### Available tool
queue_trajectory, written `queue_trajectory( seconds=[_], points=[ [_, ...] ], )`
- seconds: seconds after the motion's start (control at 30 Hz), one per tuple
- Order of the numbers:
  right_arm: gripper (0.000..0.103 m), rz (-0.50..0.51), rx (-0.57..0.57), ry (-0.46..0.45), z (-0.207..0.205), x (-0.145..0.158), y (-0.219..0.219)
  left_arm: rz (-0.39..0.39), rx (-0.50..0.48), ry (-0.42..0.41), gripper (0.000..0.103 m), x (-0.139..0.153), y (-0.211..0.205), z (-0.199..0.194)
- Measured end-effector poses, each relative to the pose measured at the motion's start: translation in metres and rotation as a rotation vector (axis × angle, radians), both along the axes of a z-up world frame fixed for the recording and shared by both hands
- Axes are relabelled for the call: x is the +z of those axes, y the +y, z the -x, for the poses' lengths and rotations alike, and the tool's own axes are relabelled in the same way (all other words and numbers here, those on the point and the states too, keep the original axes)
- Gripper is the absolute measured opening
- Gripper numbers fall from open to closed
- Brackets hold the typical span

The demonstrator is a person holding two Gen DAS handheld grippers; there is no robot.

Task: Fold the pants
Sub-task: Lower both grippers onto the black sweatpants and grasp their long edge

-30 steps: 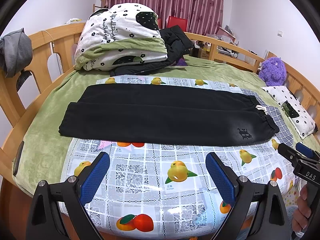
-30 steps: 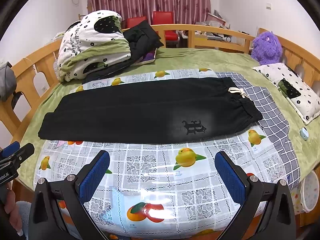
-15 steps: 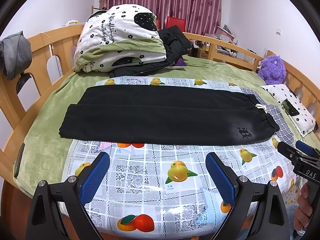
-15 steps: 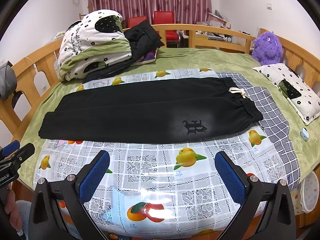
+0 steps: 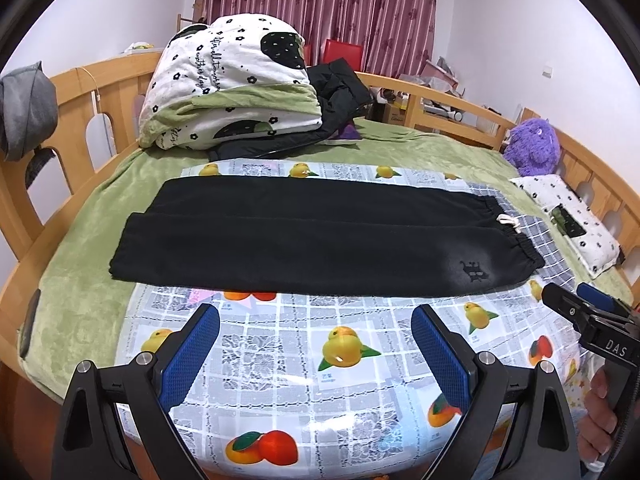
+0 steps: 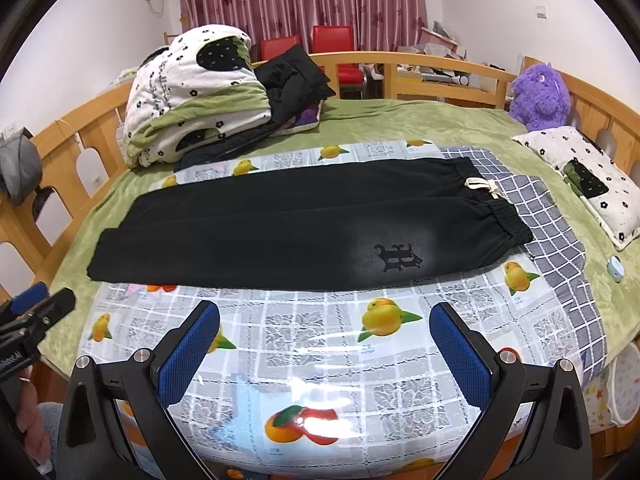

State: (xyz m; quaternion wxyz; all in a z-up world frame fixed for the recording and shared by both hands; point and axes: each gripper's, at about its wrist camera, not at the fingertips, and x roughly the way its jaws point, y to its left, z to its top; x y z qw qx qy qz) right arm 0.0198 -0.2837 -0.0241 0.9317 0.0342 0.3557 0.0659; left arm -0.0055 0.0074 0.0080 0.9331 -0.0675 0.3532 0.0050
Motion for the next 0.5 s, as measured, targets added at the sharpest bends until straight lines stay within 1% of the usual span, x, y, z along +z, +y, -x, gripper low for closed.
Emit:
queue_trajectory(
  seconds=[0.1, 0.13, 0.17, 0.27, 0.3, 0.4, 0.5],
  points=[
    [0.103, -0.026, 0.019, -0.03, 0.009, 0.014, 0.002, 0.066, -0.029, -0.022, 0.096, 0.006, 0.005, 0.004],
    [0.103, -0.016, 0.031, -0.046, 0.012, 0.021, 0.004, 0.072, -0.036, -0.026, 0.091, 0.009, 0.006, 0.006],
    [0.103, 0.016, 0.039, -0.074, 0.017, 0.03, 0.006, 0.067, -0.044, -0.039, 0.089, 0.013, 0.006, 0.009],
    [0.103, 0.107, 0.022, -0.146, 0.027, 0.058, 0.007, 0.038, -0.065, -0.067, 0.088, 0.03, 0.008, 0.018],
    [0.103, 0.112, 0.023, -0.163, 0.03, 0.066, 0.006, 0.04, -0.076, -0.067, 0.088, 0.037, 0.011, 0.019],
    [0.103, 0.067, 0.074, -0.208, 0.033, 0.095, -0.006, 0.086, -0.086, -0.088, 0.087, 0.057, 0.022, 0.024],
    [0.103, 0.022, 0.091, -0.237, 0.029, 0.122, -0.022, 0.139, -0.045, -0.123, 0.087, 0.078, 0.039, 0.028]
  ],
)
